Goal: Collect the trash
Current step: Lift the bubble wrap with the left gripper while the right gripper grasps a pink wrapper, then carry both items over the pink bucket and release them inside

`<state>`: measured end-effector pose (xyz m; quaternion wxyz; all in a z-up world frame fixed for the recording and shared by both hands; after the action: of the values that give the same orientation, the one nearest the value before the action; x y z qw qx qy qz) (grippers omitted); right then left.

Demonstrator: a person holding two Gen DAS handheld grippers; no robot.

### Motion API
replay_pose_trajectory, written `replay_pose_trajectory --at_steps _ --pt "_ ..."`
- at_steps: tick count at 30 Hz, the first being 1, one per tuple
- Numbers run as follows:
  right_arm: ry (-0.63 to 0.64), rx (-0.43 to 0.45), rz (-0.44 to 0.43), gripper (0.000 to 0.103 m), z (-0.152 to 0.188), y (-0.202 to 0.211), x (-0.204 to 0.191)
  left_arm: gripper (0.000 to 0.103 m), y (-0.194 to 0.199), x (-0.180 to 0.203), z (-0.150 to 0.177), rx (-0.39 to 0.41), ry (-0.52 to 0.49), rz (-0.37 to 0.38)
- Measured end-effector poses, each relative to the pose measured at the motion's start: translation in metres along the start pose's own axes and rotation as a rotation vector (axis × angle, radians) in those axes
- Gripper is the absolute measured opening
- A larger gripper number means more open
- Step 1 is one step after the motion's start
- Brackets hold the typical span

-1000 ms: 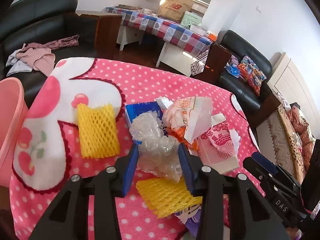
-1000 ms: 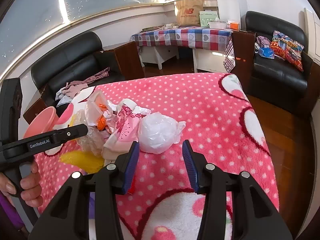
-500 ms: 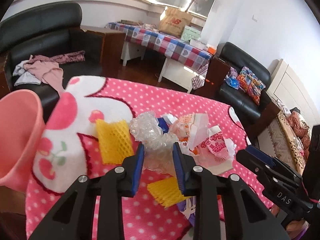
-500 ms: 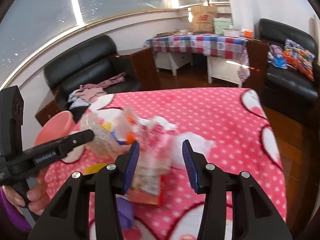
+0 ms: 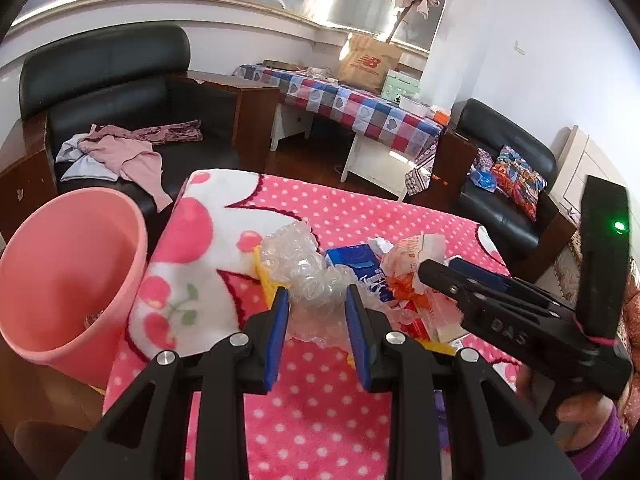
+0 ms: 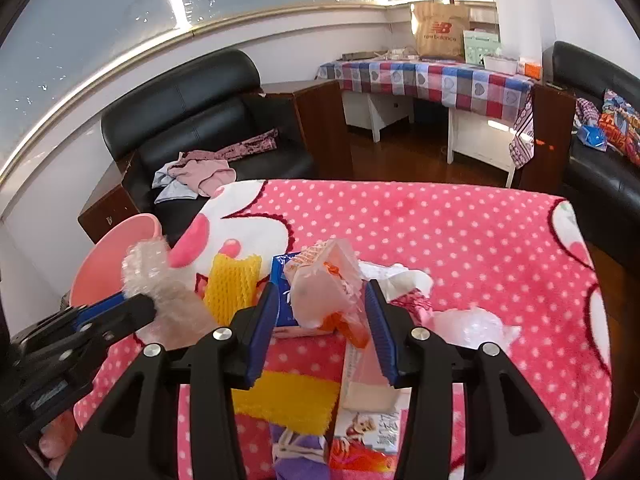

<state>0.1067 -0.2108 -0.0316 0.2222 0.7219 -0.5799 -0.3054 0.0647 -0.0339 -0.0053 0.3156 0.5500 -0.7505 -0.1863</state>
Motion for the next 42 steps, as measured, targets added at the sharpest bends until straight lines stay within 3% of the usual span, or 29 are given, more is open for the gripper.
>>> replay_pose_trajectory --at_steps 10,11,12,14,24,35,42 --pt "-0.012 -0.016 0.025 0.045 0.005 -0.012 -0.006 0.028 0.017 -0.017 0.004 0.017 0.028 -0.01" --pt "-0.013 -0.015 0.031 0.042 0.006 -0.012 -0.006 0.028 0.017 -0.017 0.004 0.019 0.03 -0.011" --pt "-0.015 -0.018 0.036 0.034 0.007 -0.013 -0.006 0.028 0.019 -0.018 0.005 0.022 0.033 -0.013" --pt "-0.026 -0.019 0.032 0.031 0.009 -0.011 -0.004 0.028 0.023 -0.021 0.006 0.028 0.038 -0.015" --pt "0.012 0.063 0.032 0.028 0.006 0.023 -0.017 0.028 0.046 -0.022 0.007 0.076 0.039 -0.034" --pt "0.083 0.184 -0.055 0.028 -0.005 0.071 -0.067 0.028 0.094 -0.035 0.009 0.186 0.053 -0.103" --pt "0.156 0.185 -0.145 0.028 -0.005 0.068 -0.118 0.028 0.127 -0.063 0.011 0.254 0.087 -0.193"
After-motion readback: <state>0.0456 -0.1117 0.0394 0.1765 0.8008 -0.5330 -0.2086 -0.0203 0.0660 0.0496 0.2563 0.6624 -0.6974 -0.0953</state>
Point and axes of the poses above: each gripper's, at about its wrist camera, not at the fingertips, and y roughly against the way its jaws point, x to its right, z to its underside, the point moved 2 cm from there along -y, roughly the way its jaws point, and after that the axes turned 3 degrees about z, right-handed, at the moved point
